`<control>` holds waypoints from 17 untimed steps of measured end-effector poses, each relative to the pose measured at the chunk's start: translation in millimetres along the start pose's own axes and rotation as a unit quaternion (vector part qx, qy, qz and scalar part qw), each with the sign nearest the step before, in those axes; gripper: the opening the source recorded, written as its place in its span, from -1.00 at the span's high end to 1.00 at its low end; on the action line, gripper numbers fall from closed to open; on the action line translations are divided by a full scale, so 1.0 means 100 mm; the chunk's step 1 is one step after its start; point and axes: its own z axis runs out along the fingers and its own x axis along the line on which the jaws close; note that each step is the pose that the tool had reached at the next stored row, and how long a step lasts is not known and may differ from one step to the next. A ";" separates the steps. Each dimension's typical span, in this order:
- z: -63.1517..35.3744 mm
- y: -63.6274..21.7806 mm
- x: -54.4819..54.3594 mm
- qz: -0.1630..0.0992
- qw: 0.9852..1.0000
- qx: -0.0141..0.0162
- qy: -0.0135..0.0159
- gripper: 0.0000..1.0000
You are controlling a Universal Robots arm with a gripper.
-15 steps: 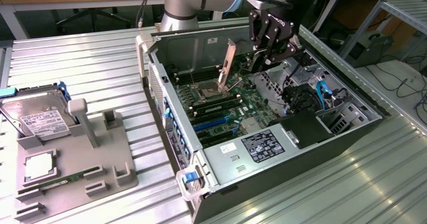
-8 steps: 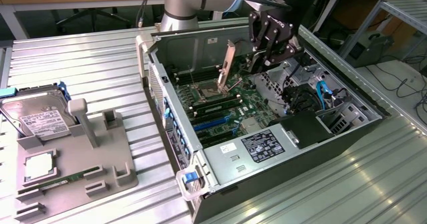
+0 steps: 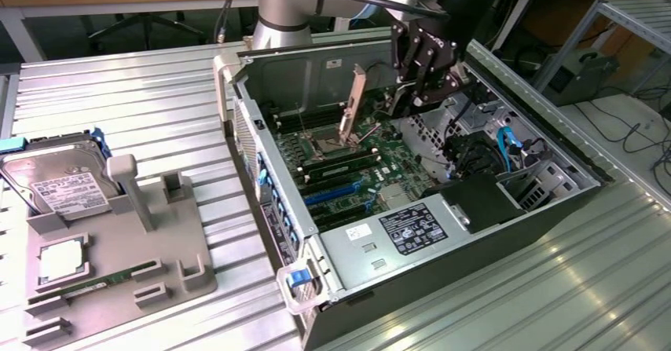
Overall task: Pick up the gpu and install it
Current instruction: 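Insert the gpu into the slot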
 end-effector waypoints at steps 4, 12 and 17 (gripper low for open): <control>0.012 0.007 0.00 0.005 1.000 0.000 0.000 0.44; 0.037 0.006 0.00 0.005 1.000 0.000 0.000 0.44; 0.069 0.006 0.00 0.005 1.000 0.000 0.000 0.44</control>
